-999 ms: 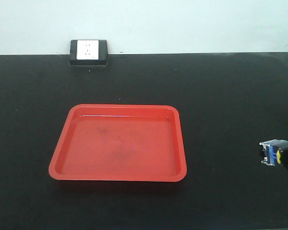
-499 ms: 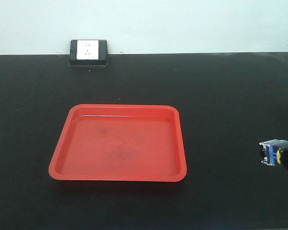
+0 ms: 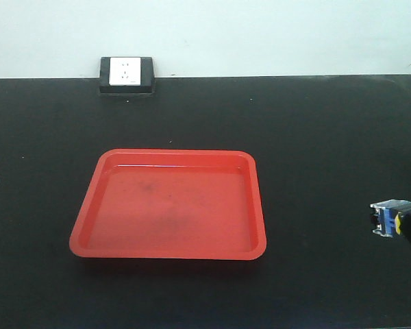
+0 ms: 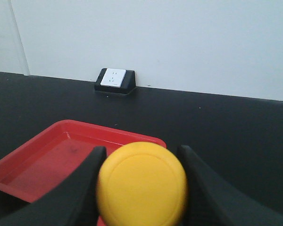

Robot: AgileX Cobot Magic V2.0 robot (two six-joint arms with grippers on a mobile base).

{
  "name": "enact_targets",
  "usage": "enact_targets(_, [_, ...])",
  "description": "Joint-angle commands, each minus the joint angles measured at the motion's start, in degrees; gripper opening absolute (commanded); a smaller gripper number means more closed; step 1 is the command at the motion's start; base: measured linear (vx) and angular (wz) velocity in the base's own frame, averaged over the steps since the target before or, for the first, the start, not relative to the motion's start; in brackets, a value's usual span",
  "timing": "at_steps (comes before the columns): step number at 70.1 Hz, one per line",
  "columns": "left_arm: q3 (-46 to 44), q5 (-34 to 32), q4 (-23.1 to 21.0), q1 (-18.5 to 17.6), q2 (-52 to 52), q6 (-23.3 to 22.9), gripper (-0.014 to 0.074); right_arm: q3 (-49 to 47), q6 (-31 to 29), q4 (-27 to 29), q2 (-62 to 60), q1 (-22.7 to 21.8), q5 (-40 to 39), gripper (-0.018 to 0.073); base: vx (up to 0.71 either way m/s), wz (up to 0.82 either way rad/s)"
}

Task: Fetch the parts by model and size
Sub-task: 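Lower the red-capped button into the tray and open the left gripper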

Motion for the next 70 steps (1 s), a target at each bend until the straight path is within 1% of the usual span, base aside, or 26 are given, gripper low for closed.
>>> enact_targets(1, [-5.5, -4.9, -1.7, -0.1, 7.3, 1.3, 0.0004, -1.6, -0.5, -0.2, 0.8, -0.3, -4.8, -0.0010, 0.00, 0.00])
enact_targets(13, [-8.3, -10.1, -1.7, -0.1, 17.7, 2.8, 0.0004, -1.6, -0.5, -0.2, 0.8, -0.3, -4.8, -0.0010, 0.00, 0.00])
enact_targets(20, [-10.1, -10.0, -2.7, -0.3, 23.8, 2.8, 0.0004, -1.6, -0.5, -0.2, 0.8, -0.3, -4.8, -0.0010, 0.00, 0.00])
enact_targets(36, [-13.6, -11.5, -2.7, -5.1, 34.8, 3.0, 0.0004, -1.6, -0.5, -0.2, 0.8, -0.3, -4.8, -0.0010, 0.00, 0.00])
enact_targets(43, [-14.8, -13.1, -2.7, -6.1, 39.2, 1.7, 0.0004, -1.6, -0.5, -0.2, 0.8, -0.3, -4.8, -0.0010, 0.00, 0.00])
enact_targets(61, [-17.4, -14.4, -2.9, -6.1, 49.0, 0.9, 0.0008, -1.6, -0.5, -0.2, 0.8, -0.3, -4.8, -0.0010, 0.00, 0.00])
enact_targets(70, [-18.0, -15.0, -2.7, -6.1, 52.5, -1.8, 0.0013, -1.6, -0.5, -0.2, 0.8, -0.3, -4.8, -0.0010, 0.00, 0.00])
